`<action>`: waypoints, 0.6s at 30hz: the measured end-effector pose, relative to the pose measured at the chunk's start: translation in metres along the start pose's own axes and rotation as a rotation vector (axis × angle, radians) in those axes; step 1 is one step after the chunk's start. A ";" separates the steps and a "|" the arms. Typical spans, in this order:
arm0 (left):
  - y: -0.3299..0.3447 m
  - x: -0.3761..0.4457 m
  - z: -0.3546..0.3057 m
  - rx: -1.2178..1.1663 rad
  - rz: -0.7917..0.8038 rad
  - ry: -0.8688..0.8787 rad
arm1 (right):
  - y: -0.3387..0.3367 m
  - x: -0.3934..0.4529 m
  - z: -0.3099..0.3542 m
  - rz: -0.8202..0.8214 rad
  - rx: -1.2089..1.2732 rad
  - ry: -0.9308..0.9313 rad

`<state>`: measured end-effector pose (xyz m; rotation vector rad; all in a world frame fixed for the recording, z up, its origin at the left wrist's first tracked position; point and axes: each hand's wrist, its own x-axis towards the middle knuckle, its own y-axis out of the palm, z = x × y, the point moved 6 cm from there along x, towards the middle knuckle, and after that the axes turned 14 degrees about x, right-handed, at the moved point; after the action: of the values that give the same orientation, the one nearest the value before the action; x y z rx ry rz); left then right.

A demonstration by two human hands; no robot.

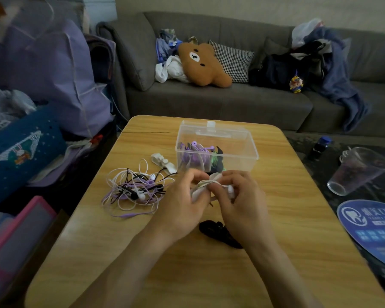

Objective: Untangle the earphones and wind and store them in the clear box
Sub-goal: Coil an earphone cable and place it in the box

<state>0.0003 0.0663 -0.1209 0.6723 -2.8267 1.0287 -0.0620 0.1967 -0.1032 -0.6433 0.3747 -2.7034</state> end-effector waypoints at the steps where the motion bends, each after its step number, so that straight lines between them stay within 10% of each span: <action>1: 0.003 0.000 0.002 -0.008 0.058 0.003 | 0.003 -0.001 0.002 0.014 -0.038 -0.072; 18: -0.001 -0.005 0.019 0.033 -0.039 -0.198 | 0.042 -0.026 0.021 -0.097 -0.322 -0.327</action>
<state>0.0070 0.0560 -0.1359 0.8758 -2.9540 1.0602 -0.0190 0.1644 -0.1091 -1.2014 0.7126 -2.5819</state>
